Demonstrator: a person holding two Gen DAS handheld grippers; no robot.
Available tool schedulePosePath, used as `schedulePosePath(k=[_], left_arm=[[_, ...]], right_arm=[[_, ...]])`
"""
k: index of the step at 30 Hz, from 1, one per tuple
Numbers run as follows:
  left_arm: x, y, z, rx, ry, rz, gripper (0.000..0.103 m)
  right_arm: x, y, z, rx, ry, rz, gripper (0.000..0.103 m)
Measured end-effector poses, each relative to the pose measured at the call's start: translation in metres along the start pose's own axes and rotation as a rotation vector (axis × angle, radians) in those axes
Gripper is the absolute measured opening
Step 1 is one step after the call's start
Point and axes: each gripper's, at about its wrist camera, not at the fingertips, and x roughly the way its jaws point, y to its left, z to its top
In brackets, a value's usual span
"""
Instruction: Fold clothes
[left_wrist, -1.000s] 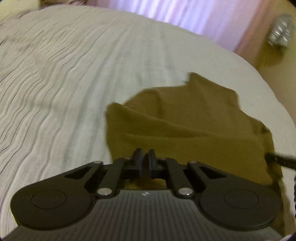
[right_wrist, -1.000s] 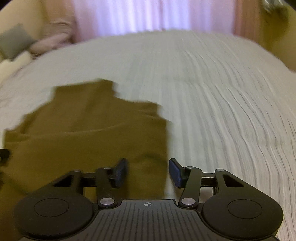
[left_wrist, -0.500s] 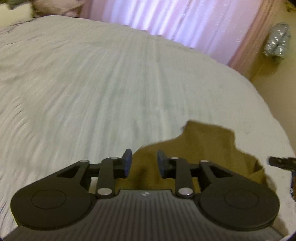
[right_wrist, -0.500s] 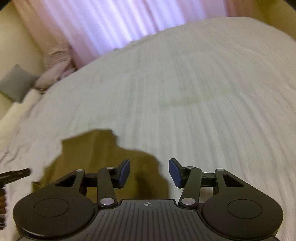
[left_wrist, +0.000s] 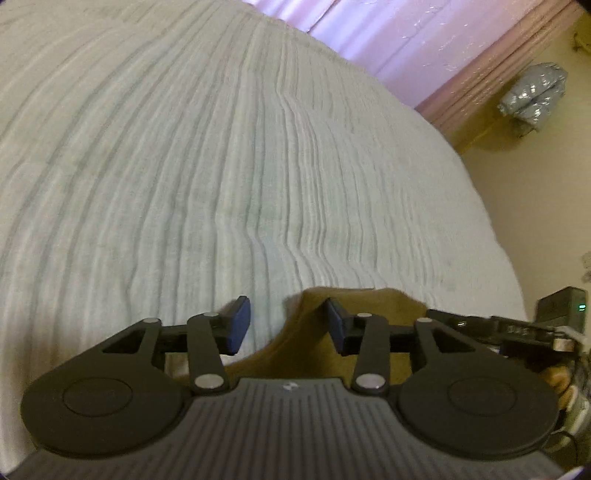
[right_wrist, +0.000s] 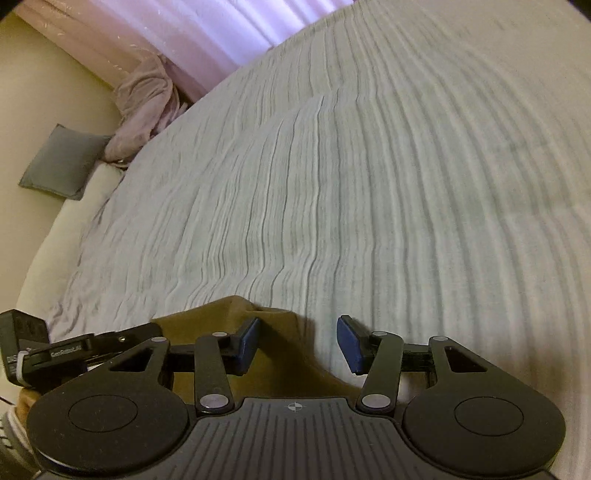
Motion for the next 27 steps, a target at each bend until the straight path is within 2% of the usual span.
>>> schedulePosePath(k=[1,2,6,9,11,13,15,16,17,18,19,20,21,24,26,27], left_arm=[[0.003,0.001,0.002,0.005,0.003,-0.022,0.020],[0.005,0.000,0.002,0.019,0.011,-0.050,0.005],[-0.013,-0.009,-0.005,0.122,-0.039,-0.122,0.005],[-0.046,-0.013,-0.023,0.194,-0.117,-0.182,0.005],[-0.072,-0.019,-0.048,0.238,-0.155,-0.202,0.005],[-0.090,-0.024,-0.075,0.263,-0.148,-0.199,0.006],[-0.098,-0.028,-0.106,0.289,-0.101,-0.178,0.006],[-0.099,-0.028,-0.121,0.296,-0.059,-0.148,0.009],[-0.100,-0.028,-0.135,0.303,-0.016,-0.118,0.011],[-0.101,-0.028,-0.150,0.309,0.026,-0.087,0.012],[-0.104,-0.029,-0.159,0.316,0.049,-0.055,0.012],[-0.106,-0.030,-0.168,0.322,0.071,-0.022,0.012],[-0.110,-0.032,-0.170,0.310,0.060,-0.004,0.012],[-0.121,-0.042,-0.161,0.273,-0.049,0.027,0.012],[-0.121,-0.054,-0.155,0.281,-0.116,0.054,0.014],[-0.112,-0.061,-0.151,0.305,-0.119,0.067,0.016]], right_arm=[[0.000,0.000,0.000,-0.004,-0.004,0.019,0.024],[-0.003,0.001,-0.002,-0.013,-0.016,0.035,0.006],[-0.042,0.013,-0.024,-0.095,-0.136,0.071,0.006],[-0.072,0.023,-0.043,-0.163,-0.223,0.098,0.006],[-0.097,0.037,-0.072,-0.262,-0.236,0.096,0.006],[-0.113,0.050,-0.105,-0.366,-0.194,0.066,0.006],[-0.121,0.057,-0.140,-0.429,-0.097,0.009,0.006],[-0.120,0.055,-0.154,-0.411,-0.027,-0.024,0.007],[-0.120,0.053,-0.168,-0.391,0.035,-0.062,0.011],[-0.120,0.051,-0.177,-0.370,0.068,-0.109,0.023],[-0.121,0.051,-0.182,-0.355,0.082,-0.154,0.041],[-0.125,0.052,-0.185,-0.346,0.067,-0.188,0.044],[-0.131,0.056,-0.185,-0.338,0.032,-0.184,0.044],[-0.140,0.074,-0.173,-0.342,-0.088,-0.168,0.044],[-0.133,0.090,-0.162,-0.414,-0.156,-0.190,0.044],[-0.125,0.097,-0.155,-0.460,-0.178,-0.219,0.044]])
